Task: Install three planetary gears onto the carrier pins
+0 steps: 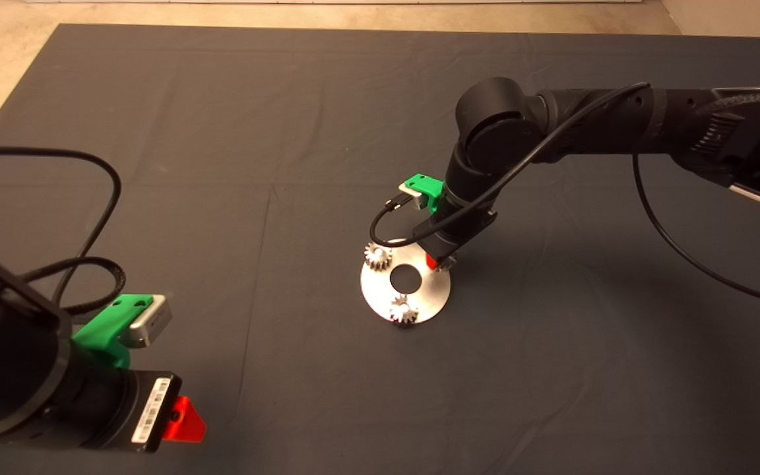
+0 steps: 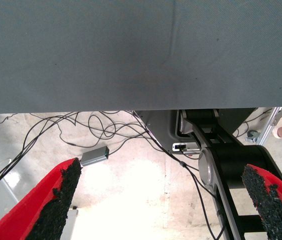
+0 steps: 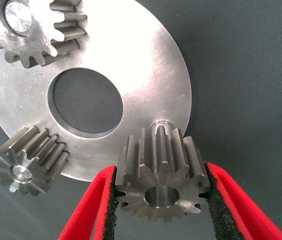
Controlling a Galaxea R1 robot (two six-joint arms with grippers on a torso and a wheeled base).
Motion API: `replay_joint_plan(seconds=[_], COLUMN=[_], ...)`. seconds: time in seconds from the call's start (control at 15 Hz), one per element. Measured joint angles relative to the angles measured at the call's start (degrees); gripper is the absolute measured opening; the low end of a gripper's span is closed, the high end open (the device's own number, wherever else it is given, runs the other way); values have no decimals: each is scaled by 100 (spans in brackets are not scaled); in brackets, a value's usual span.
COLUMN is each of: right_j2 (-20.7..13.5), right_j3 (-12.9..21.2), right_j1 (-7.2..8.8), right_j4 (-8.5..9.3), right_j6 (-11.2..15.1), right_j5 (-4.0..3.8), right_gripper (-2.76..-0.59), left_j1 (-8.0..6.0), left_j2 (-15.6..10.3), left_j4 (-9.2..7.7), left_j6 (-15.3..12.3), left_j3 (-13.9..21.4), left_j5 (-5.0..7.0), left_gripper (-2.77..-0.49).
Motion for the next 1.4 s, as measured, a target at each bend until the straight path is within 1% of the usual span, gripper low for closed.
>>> replay_joint_plan(seconds=[1.4], right_j2=[-5], right_j3=[0], right_j1=[-6], right_j4=[-1], right_j6=[0], right_j5=[-2], right_gripper=[-228], left_j1=[0], left_j2=[0], left_j4=[0], left_j6=[0], left_j3=[0], left_j5=[-2], left_gripper=[-93])
